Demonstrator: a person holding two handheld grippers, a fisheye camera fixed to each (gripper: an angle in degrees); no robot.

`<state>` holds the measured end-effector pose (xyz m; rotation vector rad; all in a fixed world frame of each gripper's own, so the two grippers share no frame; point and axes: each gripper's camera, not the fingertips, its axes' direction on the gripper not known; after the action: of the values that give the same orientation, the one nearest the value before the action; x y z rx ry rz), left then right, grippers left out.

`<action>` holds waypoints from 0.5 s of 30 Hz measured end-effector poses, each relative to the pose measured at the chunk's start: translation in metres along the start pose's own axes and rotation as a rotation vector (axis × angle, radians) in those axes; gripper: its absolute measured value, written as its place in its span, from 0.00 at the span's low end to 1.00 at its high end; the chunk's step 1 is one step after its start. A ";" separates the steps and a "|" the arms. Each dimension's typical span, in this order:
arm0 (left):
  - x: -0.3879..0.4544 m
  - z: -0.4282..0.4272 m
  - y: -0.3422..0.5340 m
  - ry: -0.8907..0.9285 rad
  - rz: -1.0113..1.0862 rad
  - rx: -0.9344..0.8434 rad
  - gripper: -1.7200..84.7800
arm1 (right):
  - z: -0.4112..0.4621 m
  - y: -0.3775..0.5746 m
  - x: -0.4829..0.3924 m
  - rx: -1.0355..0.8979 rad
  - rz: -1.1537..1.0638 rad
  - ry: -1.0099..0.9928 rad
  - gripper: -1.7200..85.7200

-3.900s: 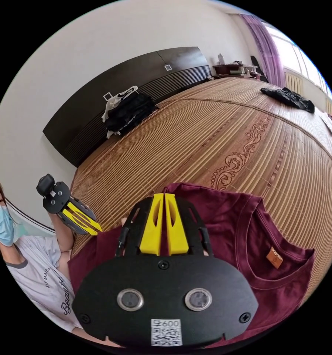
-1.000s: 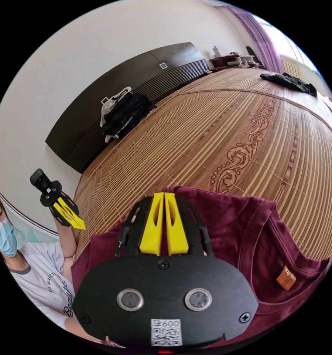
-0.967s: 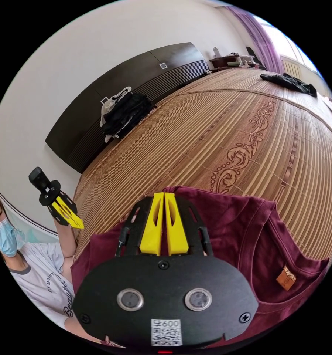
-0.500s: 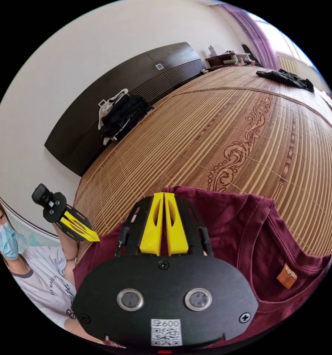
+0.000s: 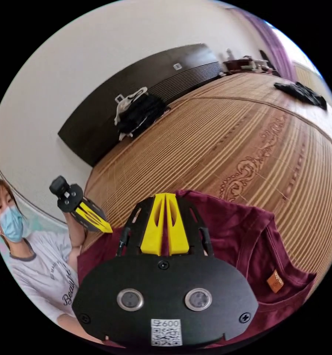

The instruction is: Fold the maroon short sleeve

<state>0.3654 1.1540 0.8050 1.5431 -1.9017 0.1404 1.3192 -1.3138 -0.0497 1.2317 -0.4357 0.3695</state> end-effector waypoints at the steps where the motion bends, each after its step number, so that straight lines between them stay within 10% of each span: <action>1: 0.000 -0.001 0.000 0.004 -0.004 0.001 0.02 | 0.012 -0.002 -0.009 -0.037 -0.011 0.066 0.01; 15: -0.006 -0.013 0.011 0.022 0.040 0.043 0.02 | 0.079 0.037 -0.038 -0.006 -0.089 0.313 0.01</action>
<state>0.3612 1.1683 0.8150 1.5263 -1.9249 0.2168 1.2589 -1.3800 -0.0168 1.1592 -0.1126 0.4750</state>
